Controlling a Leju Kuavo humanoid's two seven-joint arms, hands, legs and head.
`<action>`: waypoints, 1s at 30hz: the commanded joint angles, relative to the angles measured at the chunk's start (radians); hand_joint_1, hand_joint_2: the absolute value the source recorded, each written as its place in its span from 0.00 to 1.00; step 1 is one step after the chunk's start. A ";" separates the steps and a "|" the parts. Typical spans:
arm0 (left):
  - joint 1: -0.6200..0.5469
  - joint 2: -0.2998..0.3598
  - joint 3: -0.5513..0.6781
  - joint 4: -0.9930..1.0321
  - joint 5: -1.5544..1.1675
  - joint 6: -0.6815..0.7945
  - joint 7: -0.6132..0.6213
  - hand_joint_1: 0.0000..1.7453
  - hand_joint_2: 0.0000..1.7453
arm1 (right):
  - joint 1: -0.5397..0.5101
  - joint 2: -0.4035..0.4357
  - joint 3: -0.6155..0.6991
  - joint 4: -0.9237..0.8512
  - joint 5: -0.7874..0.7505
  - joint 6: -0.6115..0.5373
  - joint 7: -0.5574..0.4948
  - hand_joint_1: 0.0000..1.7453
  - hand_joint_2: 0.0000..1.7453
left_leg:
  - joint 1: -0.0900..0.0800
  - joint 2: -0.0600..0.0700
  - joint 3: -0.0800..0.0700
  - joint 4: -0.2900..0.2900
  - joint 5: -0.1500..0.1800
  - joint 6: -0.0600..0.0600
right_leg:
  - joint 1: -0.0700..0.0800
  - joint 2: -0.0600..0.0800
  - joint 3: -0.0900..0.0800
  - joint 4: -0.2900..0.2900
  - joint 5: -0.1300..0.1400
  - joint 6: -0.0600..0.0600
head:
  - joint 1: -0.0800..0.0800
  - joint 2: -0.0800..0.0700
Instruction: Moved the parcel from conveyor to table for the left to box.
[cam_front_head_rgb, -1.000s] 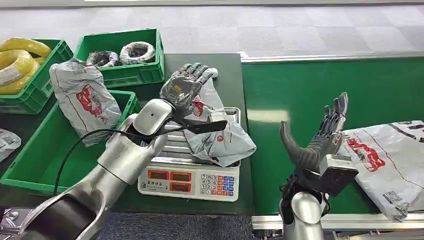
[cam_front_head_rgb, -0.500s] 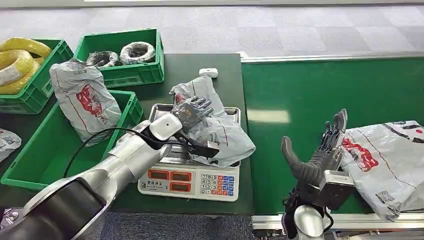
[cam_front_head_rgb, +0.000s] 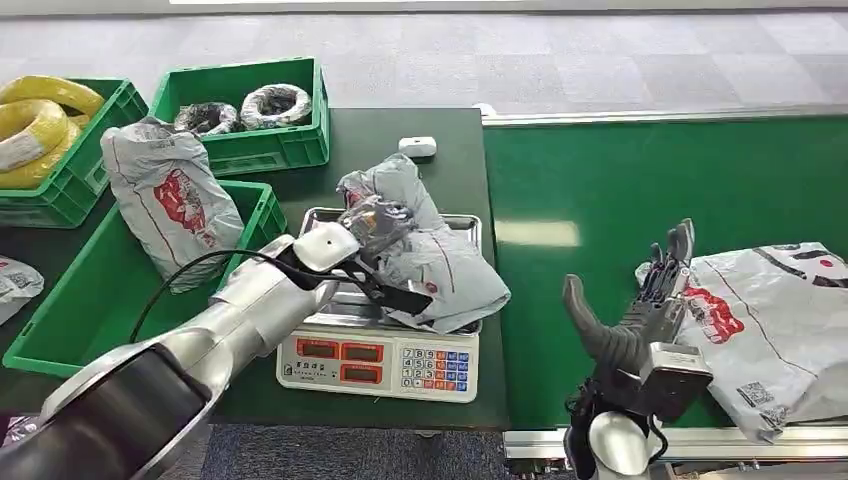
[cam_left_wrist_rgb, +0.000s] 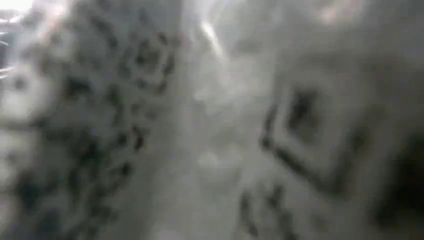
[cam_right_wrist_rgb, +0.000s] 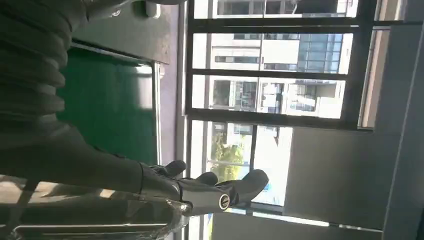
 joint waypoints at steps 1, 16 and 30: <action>-0.041 0.025 -0.034 0.053 0.050 0.012 -0.009 1.00 1.00 | -0.017 -0.023 0.019 0.024 -0.005 -0.006 -0.011 0.00 1.00 | 0.000 0.002 0.001 0.000 0.000 0.001 | 0.000 0.000 0.001 -0.001 0.000 0.000 | 0.000 0.000; -0.089 0.114 0.074 -0.078 0.092 0.141 0.107 1.00 1.00 | -0.035 -0.017 0.025 0.054 0.000 0.006 0.002 0.00 1.00 | 0.000 0.003 -0.001 0.001 0.000 0.001 | 0.001 0.001 -0.002 0.001 0.001 0.000 | 0.000 0.000; -0.234 0.327 0.257 0.088 -0.150 0.087 0.500 1.00 1.00 | -0.021 0.007 0.016 0.032 0.033 0.021 0.047 0.00 1.00 | 0.000 0.010 -0.001 0.001 -0.001 0.000 | 0.001 0.007 -0.005 0.003 0.001 -0.001 | 0.000 0.000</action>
